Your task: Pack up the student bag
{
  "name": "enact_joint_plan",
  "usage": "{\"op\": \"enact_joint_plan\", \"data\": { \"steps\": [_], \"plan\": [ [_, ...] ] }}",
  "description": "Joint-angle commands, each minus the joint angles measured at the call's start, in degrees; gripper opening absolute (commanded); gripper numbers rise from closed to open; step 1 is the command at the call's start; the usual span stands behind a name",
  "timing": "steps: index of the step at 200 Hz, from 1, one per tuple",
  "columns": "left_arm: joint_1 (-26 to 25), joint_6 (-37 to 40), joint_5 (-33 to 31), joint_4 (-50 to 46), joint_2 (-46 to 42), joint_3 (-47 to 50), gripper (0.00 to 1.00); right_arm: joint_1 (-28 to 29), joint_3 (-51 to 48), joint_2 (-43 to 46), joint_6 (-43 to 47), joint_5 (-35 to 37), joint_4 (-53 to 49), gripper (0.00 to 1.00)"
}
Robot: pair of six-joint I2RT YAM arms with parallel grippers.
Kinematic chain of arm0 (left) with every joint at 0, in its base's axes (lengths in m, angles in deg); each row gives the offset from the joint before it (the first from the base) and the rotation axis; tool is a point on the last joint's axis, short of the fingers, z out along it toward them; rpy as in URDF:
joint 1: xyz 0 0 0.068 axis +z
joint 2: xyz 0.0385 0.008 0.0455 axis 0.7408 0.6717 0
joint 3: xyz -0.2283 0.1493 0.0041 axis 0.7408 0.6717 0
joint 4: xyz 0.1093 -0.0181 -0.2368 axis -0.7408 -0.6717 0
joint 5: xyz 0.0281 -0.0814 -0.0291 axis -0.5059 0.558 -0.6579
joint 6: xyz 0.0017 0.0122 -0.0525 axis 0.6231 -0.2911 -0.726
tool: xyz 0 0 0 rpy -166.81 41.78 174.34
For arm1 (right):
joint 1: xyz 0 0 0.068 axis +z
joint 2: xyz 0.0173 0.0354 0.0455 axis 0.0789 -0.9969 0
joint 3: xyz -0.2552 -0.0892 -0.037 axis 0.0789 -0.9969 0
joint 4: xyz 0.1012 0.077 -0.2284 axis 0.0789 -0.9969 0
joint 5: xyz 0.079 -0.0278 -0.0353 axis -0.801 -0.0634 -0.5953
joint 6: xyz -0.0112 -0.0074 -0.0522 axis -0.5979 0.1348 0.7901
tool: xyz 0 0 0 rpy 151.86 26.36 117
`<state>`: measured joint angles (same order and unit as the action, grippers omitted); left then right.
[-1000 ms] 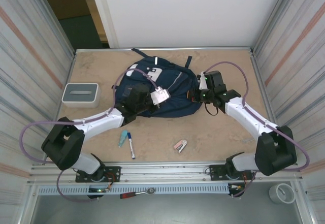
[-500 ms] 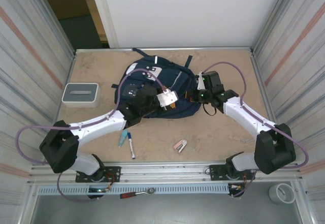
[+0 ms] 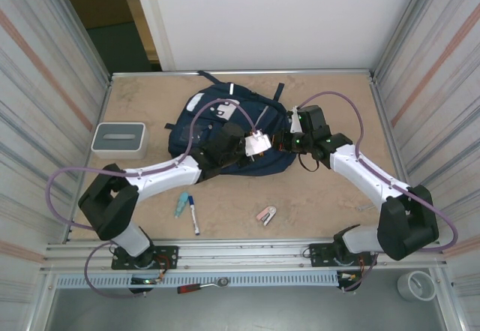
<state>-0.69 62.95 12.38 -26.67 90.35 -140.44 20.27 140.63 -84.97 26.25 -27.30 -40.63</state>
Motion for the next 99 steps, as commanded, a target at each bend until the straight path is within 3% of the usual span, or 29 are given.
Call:
{"op": "enact_joint_plan", "data": {
  "steps": [1, 37, 99],
  "plan": [
    [0.8, 0.3, -2.1, 2.7, -0.2, -1.1, 0.34, 0.3, 2.7, 1.7, -0.5, -2.5, 2.1, 0.00],
    [1.6, -0.5, -1.3, 3.7, -2.2, 0.1, 0.13, -1.3, 2.9, 1.1, 0.7, -3.5, 2.3, 0.00],
    [2.9, -3.7, 2.0, 4.6, -7.5, 2.8, 0.04, -6.7, 3.2, 0.9, 6.1, -0.2, -6.7, 0.00]
  ]
}}
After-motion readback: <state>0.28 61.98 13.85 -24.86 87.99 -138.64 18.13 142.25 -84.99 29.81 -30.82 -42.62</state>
